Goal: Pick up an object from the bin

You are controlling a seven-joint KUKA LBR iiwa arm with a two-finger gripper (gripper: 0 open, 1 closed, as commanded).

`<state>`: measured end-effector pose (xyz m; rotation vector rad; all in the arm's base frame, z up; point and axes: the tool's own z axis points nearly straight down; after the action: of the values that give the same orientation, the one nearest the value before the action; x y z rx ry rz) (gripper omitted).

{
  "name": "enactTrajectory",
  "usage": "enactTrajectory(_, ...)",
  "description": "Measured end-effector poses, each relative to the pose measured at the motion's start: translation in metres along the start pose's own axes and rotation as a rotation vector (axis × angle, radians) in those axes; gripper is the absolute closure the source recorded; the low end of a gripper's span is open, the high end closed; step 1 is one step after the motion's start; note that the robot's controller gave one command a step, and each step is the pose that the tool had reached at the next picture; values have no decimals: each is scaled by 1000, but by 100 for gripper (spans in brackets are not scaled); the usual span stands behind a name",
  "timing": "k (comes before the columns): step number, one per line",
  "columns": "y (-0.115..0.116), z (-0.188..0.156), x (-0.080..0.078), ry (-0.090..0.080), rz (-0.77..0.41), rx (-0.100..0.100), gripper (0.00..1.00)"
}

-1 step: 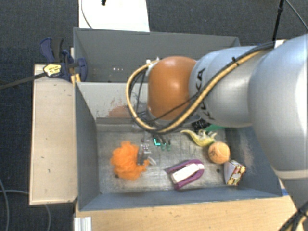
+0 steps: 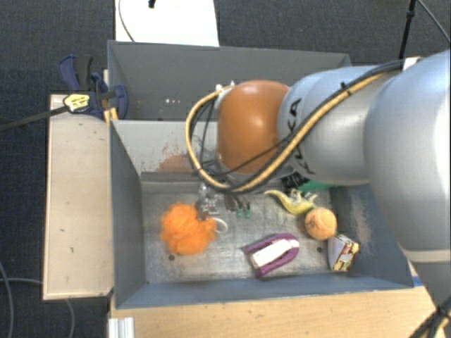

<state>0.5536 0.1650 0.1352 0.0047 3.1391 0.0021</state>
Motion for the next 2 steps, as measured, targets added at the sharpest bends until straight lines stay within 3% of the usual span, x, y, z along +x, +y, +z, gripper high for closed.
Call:
enactTrajectory(1,0,0,0,0,1,0,100)
enactTrajectory(2,-2,-16,-17,1,-15,1,100)
